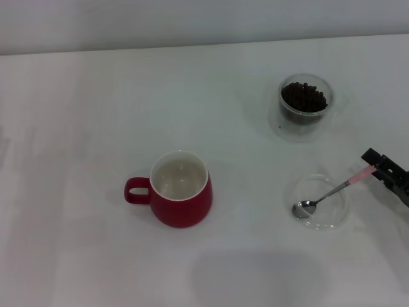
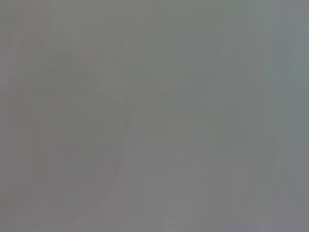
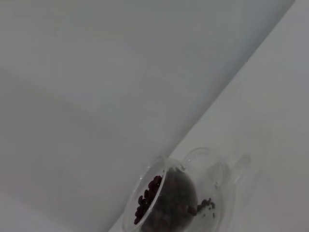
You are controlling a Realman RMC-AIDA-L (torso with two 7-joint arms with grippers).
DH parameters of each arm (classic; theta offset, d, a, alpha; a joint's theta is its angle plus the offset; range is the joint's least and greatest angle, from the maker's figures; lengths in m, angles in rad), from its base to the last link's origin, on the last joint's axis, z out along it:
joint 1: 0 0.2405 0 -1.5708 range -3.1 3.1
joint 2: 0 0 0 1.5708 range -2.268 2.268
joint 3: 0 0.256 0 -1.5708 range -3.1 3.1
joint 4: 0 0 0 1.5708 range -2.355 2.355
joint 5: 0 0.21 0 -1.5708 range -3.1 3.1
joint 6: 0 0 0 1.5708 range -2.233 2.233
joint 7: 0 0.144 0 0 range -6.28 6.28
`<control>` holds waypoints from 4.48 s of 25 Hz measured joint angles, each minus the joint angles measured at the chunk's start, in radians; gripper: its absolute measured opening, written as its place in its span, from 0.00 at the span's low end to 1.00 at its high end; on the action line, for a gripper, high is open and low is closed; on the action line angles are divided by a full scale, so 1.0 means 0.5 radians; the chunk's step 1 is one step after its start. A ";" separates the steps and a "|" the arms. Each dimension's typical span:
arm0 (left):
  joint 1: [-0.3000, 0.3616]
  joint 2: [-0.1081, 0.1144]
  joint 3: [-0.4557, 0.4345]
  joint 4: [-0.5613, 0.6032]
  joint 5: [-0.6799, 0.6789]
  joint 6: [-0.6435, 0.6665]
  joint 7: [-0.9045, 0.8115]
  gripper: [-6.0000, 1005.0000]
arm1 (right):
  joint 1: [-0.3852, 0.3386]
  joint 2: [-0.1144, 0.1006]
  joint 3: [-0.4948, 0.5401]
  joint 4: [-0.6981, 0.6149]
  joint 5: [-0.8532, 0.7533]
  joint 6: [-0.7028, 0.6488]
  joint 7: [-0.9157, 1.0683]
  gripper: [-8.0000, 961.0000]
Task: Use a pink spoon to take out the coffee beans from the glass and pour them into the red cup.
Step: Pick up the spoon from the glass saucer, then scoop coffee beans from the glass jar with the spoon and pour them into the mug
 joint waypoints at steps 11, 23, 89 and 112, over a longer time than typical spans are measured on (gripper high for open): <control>-0.029 0.000 -0.003 -0.005 0.000 -0.008 0.000 0.89 | 0.017 0.009 -0.003 -0.003 0.000 0.038 -0.007 0.72; -0.037 0.006 0.008 -0.005 0.012 0.000 0.000 0.89 | 0.032 0.014 -0.028 0.003 -0.002 0.040 0.001 0.54; -0.031 0.003 -0.006 -0.016 -0.003 0.000 -0.044 0.89 | 0.048 0.032 0.100 -0.021 0.063 -0.108 0.010 0.16; -0.090 -0.006 0.001 -0.011 0.003 -0.035 -0.036 0.89 | 0.354 0.039 0.309 -0.274 0.079 -0.280 -0.259 0.16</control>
